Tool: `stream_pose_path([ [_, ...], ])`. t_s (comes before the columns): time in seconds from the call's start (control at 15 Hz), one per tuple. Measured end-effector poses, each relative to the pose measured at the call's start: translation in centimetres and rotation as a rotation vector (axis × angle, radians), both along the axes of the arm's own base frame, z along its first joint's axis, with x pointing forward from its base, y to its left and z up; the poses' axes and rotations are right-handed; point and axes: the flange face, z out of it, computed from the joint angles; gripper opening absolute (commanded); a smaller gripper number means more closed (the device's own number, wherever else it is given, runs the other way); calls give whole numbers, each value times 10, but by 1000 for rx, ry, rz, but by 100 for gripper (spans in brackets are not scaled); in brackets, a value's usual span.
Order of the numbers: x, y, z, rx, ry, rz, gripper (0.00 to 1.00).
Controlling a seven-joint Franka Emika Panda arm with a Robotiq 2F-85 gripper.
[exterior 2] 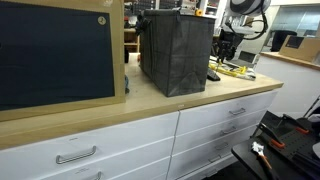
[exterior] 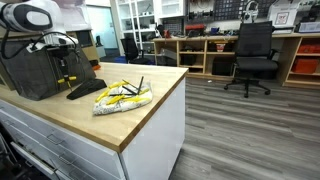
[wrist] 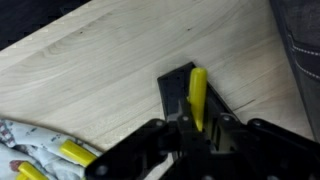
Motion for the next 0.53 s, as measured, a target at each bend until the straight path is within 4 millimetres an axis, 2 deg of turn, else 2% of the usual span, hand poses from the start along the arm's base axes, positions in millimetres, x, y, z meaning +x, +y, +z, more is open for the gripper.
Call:
stream_pose_path([
  [0.07, 0, 2, 0, -5, -3, 8, 4],
  [0.27, 0, 3, 1, -32, -10, 35, 4],
  [0.53, 2, -6, 1, -57, -20, 60, 4],
])
